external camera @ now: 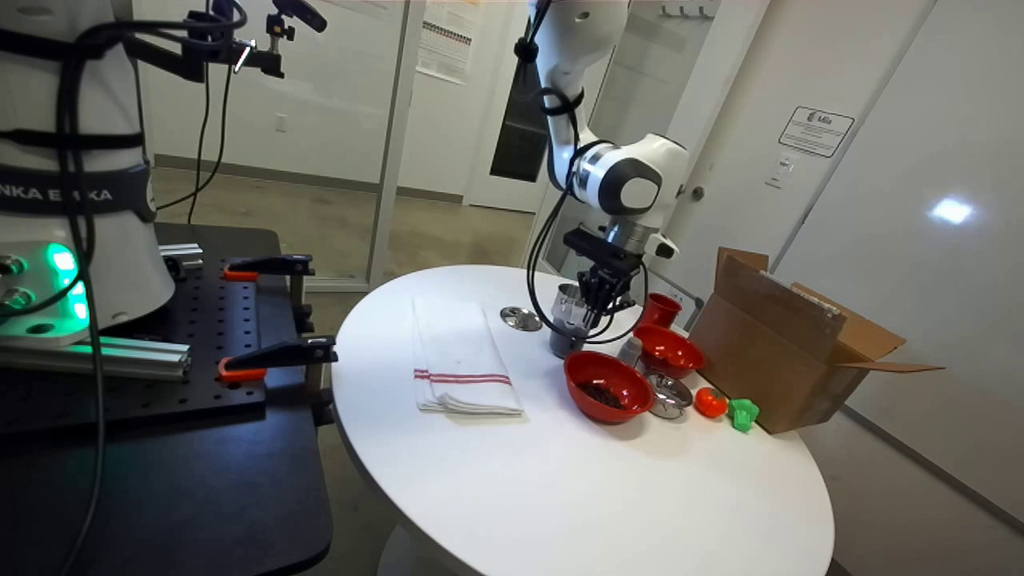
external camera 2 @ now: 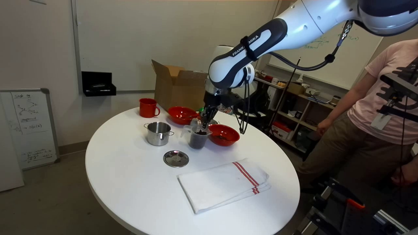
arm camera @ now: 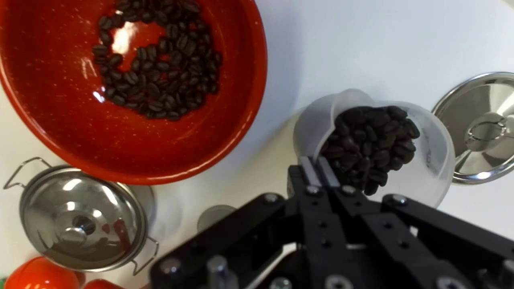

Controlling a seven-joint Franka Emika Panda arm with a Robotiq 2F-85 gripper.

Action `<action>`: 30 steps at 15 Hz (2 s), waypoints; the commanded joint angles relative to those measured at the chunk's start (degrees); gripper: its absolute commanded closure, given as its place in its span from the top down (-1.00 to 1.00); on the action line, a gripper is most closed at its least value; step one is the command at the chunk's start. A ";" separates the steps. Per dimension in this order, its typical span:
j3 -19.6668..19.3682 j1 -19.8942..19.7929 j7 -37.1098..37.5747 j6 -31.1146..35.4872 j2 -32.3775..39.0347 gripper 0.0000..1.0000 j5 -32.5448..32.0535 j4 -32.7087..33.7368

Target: Move the cup slightly down on the table

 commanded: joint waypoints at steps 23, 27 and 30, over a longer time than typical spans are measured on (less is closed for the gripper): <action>9.05 -8.48 -60.38 -8.77 -17.83 -0.99 3.51 -19.20; 8.52 -8.11 -67.57 -8.52 -21.34 -0.99 3.26 -23.73; 7.29 -6.65 -67.92 -7.35 -23.19 -0.99 3.90 -24.95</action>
